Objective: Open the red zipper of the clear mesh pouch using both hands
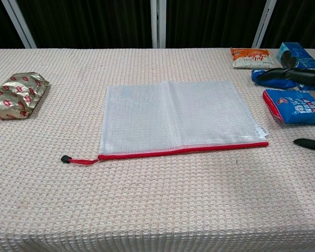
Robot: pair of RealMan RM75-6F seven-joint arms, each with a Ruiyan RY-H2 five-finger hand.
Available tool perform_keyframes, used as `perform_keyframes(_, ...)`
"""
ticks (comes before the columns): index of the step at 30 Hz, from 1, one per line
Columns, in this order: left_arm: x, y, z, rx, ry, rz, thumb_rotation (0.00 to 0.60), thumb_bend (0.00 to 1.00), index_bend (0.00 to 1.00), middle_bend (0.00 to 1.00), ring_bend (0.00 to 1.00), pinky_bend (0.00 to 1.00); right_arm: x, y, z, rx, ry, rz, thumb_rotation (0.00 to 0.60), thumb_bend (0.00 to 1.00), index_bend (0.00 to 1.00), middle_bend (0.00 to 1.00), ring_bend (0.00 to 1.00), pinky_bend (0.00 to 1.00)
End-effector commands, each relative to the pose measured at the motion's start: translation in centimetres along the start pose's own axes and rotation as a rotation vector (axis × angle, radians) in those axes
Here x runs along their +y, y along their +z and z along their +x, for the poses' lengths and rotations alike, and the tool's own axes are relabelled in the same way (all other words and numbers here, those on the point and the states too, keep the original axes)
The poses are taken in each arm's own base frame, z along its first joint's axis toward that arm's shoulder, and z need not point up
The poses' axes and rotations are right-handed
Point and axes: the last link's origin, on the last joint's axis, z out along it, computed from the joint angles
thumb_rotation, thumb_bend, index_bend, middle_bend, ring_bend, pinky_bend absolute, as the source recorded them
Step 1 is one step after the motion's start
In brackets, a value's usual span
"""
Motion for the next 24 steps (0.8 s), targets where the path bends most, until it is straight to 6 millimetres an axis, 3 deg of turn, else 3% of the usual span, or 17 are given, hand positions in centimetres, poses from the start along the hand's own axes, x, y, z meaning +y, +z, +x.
perform_keyframes(1,0.1,-0.1,-0.1,-0.002,-0.006,-0.001,0.6,0.23,0.23,0.13,0.08,0.11,-3.2,5.0,-2.1,-0.084,-0.085,0.119,0.6,0.18,0.08,0.04,0.0,0.0)
perform_keyframes(8,-0.3,0.0,-0.4,-0.009,-0.015,0.006,0.6,0.23,0.23,0.13,0.08,0.11,-4.0,10.5,-4.3,-0.11,-0.164,0.129,0.6,0.18,0.07,0.02,0.0,0.0)
perform_keyframes(14,-0.6,0.3,-0.7,-0.014,-0.016,0.011,0.6,0.23,0.23,0.13,0.08,0.11,-3.7,12.7,-4.8,-0.136,-0.194,0.098,0.6,0.18,0.06,0.01,0.0,0.0)
perform_keyframes(24,-0.8,0.5,-0.5,-0.009,-0.007,0.007,0.6,0.23,0.23,0.13,0.08,0.11,-1.9,16.3,-2.4,-0.086,-0.201,0.001,0.6,0.18,0.06,0.01,0.0,0.0)
